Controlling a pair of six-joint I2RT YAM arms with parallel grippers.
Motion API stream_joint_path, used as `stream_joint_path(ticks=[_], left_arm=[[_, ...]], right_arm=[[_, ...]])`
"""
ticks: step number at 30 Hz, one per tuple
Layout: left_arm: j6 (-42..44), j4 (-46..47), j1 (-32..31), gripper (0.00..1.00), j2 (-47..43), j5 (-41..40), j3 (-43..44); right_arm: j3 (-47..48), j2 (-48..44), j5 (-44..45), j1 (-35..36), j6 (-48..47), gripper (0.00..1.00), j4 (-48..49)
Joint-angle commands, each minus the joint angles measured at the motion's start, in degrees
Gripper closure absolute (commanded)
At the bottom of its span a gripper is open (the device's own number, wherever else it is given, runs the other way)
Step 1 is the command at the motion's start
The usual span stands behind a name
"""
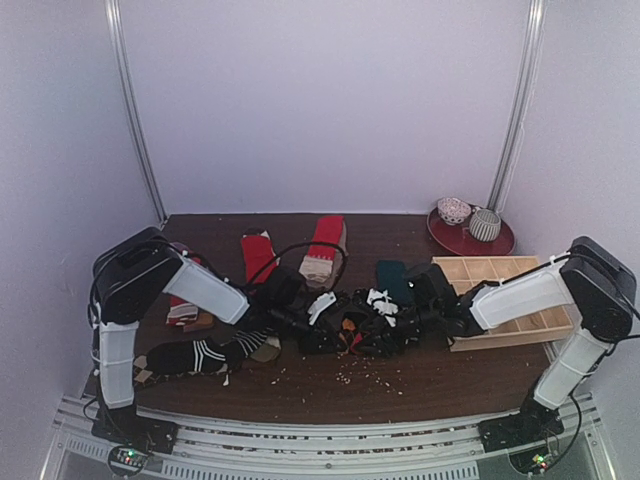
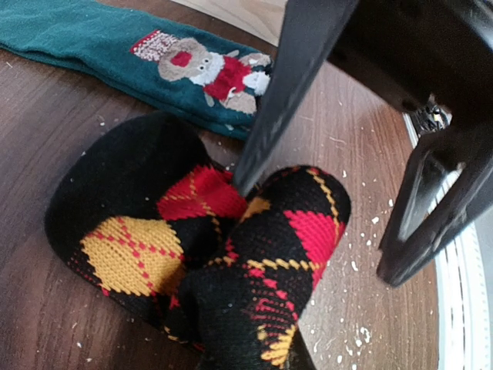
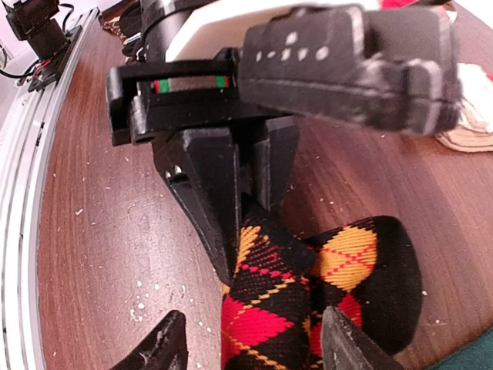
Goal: Roll the socks
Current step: Roll the sock at the center of the board.
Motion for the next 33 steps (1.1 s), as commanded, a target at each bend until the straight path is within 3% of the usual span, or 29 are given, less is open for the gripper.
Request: stream_joint_path(ticks=[1, 7, 11, 12, 16, 18, 19, 25, 28, 33], left_arm=[[-0.20, -24.60, -0.43, 1.00, 7.83, -7.24, -4.67], [0.51, -24.66, -0.43, 1.00, 7.75, -7.22, -4.31], [0.38, -24.49, -0.43, 1.00, 7.06, -9.64, -3.93], [0.35, -24.12, -0.43, 0.96, 6.53, -10.64, -3.90], [-0.35, -18.64, -0.45, 0.53, 1.50, -16.15, -4.37], [-0.10, -14.21, -0.43, 0.08, -2.45, -18.23, -5.14], [0.06, -11.60, -0.47, 0.03, -4.66, -19.58, -5.61], [5.99, 10.68, -1.91, 0.02, -15.91, -26.04, -13.43], [9.61, 20.23, -2.21, 0.06, -15.04, -22.08, -16.07], [9.34, 27.33, -3.62, 0.16, -11.93, -15.60, -16.70]], right_arm=[[1.27, 2.52, 1.34, 1.16, 0.96, 0.41, 1.58], [0.65, 4.56, 5.13, 1.79, 3.61, 0.49, 2.11], [0.64, 5.18, 4.18, 1.72, 8.99, 0.74, 1.80], [0.59, 5.37, 3.52, 1.72, 10.59, 0.76, 1.58], [-1.32, 7.09, 1.60, 1.61, 17.76, 0.78, 2.42], [-3.11, 8.31, 0.47, 1.47, 21.84, 0.78, 4.44], [-4.09, 9.17, -0.14, 1.30, 23.81, 0.78, 5.60], [-10.10, 13.53, -5.53, 0.19, 35.96, 0.79, 15.65], [-11.88, 14.13, -6.58, -0.09, 39.85, 0.79, 19.10], [-10.98, 12.62, -5.45, -0.29, 38.90, 0.79, 14.04]])
